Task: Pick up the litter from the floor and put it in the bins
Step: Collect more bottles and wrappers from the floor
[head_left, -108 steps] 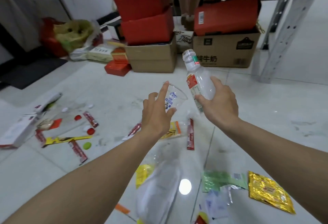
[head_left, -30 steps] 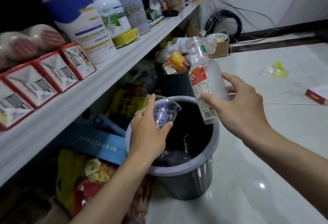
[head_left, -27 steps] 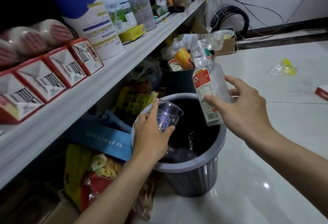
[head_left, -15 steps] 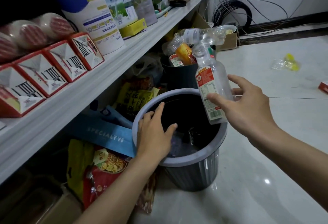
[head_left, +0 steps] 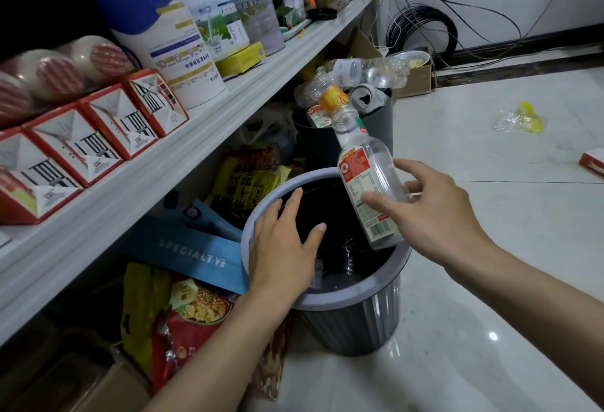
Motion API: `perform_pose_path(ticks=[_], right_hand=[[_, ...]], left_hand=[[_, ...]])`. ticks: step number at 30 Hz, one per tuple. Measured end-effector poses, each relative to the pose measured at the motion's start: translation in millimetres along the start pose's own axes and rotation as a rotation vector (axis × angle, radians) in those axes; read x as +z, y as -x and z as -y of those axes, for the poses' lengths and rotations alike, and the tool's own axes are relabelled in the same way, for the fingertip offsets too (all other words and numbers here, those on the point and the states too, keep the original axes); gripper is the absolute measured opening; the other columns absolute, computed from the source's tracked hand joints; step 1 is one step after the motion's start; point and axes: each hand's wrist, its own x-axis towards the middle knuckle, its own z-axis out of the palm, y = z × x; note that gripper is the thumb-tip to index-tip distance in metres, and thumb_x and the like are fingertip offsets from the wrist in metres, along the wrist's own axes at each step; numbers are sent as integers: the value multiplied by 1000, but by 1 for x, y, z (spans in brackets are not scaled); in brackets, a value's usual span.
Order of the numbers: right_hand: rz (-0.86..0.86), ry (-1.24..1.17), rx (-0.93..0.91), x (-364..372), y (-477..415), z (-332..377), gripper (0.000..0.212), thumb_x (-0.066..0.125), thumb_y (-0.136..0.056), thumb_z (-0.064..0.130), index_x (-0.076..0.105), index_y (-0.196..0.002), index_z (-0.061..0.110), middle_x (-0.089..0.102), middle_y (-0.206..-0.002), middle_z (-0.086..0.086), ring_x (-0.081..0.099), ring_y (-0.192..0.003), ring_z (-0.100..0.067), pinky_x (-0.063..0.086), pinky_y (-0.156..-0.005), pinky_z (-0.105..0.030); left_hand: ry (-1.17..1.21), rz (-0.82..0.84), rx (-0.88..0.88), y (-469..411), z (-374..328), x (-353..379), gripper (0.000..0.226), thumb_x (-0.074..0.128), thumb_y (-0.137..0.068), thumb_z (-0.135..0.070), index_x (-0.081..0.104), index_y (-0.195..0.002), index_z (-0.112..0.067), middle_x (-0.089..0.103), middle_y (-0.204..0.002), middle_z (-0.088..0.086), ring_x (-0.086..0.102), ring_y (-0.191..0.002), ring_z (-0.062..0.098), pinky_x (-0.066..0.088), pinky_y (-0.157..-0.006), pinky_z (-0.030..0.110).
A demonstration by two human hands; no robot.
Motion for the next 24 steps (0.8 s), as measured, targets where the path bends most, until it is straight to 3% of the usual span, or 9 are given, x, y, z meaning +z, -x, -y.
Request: perform_pose_path(ticks=[6,11,16,21,24], right_hand=[[58,11,9,10,3,1,61,75,-78,45,52,-133,30,57,-95,12,60,-90,-14,49,-67,-22],[23,142,-35,7,5,-1,62,66,-86,45,47,-139,20,58,-129,-1,56,-117,-20,45,-95,-32],[-22,291,-95,-11,6,-9,39,61,-92,36,58,-127,20,64,-117,-3,57,-102,-18,41,-81,-26],[-46,488,-103,-42,9,-30,48,54,-94,41,48,-139,25,54,-137,1,46,-128,-20,38,-101,-34],[-50,618,-88,-69,15,-45,52,50,-96,42,40,-144,26,45,-146,4,36,-135,-18,33,-105,-33]], left_hand=[[-22,-6,-1,2,-1,-4,66,50,-94,-49,21,-151,-34,27,-155,-5,20,-141,18,26,-115,39],[-33,-21,25,3,-3,-6,64,49,-94,-50,23,-151,-34,28,-154,-7,21,-140,16,27,-115,38],[-40,-26,61,1,-18,0,62,49,-94,-50,26,-150,-34,29,-154,-6,21,-141,15,26,-116,40],[-59,3,194,2,-50,12,61,46,-95,-51,26,-149,-33,31,-153,-7,22,-141,14,27,-114,39],[-81,9,281,2,-78,24,59,45,-97,-48,25,-149,-33,30,-153,-7,22,-141,14,25,-112,37]])
